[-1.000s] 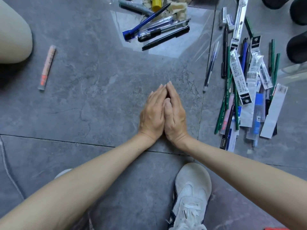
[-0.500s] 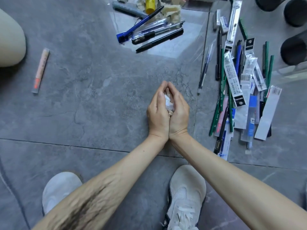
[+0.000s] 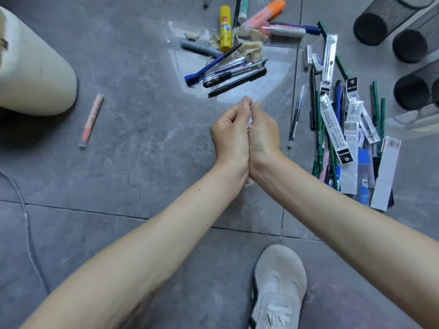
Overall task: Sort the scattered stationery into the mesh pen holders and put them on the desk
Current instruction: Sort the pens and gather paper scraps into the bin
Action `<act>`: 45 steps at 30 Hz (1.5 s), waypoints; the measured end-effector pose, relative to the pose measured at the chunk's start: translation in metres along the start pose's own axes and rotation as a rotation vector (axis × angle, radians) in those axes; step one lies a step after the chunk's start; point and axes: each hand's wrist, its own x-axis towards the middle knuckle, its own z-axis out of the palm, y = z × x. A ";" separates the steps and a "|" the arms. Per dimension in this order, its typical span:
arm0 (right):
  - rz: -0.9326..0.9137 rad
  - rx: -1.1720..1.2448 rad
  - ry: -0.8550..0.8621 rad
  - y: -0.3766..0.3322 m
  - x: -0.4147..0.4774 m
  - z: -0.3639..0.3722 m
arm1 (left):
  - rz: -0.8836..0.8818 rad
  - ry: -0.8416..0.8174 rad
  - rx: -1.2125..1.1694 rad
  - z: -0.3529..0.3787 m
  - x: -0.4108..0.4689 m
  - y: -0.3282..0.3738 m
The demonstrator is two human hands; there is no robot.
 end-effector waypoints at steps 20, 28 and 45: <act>0.027 0.020 -0.501 -0.148 -0.058 0.297 | 0.338 0.415 -0.543 -0.157 0.093 0.272; 0.116 0.059 -0.431 -0.106 -0.049 0.349 | 0.238 0.477 -0.374 -0.211 0.116 0.266; -0.257 -0.095 -0.720 -0.088 -0.035 0.353 | 0.686 0.416 1.036 -0.265 0.122 0.257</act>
